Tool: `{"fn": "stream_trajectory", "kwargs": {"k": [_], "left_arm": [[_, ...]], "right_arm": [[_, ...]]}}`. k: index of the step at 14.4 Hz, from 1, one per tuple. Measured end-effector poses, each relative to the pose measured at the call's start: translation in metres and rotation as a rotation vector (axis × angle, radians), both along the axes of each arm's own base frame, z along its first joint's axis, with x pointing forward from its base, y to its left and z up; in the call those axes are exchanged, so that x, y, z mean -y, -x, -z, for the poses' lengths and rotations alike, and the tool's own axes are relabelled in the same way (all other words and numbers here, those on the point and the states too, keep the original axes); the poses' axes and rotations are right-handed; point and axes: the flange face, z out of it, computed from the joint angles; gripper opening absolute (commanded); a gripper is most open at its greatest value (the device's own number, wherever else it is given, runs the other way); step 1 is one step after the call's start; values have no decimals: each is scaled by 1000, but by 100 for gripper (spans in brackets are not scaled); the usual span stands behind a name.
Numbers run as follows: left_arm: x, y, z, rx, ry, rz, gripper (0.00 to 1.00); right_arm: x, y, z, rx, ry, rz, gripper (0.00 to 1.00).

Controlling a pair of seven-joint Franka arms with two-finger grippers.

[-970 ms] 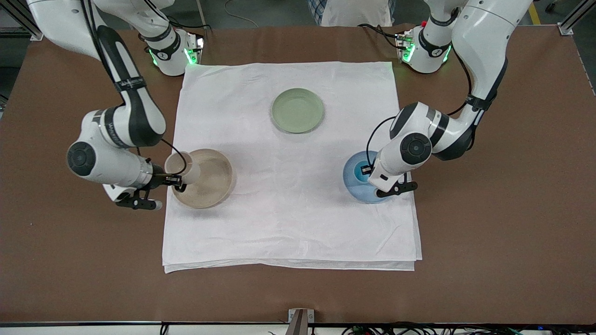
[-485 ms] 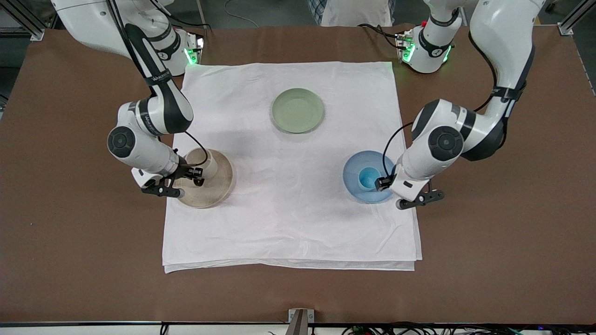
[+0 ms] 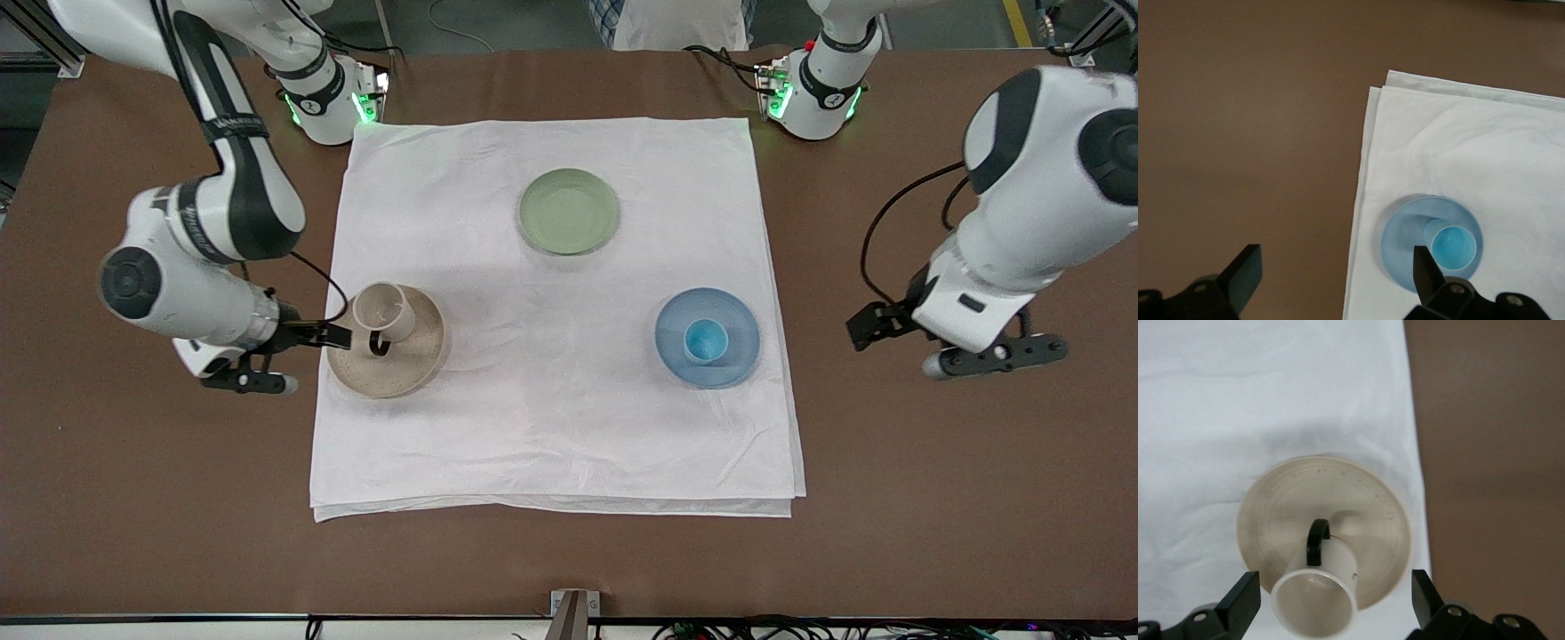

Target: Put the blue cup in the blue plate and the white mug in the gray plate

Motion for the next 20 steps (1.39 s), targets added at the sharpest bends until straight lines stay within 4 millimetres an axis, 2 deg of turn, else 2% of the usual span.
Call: {"fn": "stream_trajectory", "kwargs": {"k": [2, 3, 6, 8, 10, 13, 20], "left_arm": [[-18, 15, -31, -9, -25, 20, 100], [-25, 24, -41, -23, -39, 44, 100], [-43, 53, -70, -85, -49, 72, 100], [-53, 66, -85, -95, -34, 88, 100], [-61, 74, -92, -98, -22, 96, 100], [-60, 77, -95, -95, -14, 97, 100], [-56, 81, -96, -104, 7, 133, 100]], "right_arm": [[37, -9, -50, -6, 41, -79, 100], [53, -11, -66, -15, 46, -98, 100], [100, -7, -99, -71, 58, -80, 100], [116, -4, -115, -92, 58, -57, 100], [124, -3, -131, -86, 58, -44, 100], [126, -2, -149, -84, 58, -40, 100], [119, 4, -152, -95, 54, -51, 100]]}}
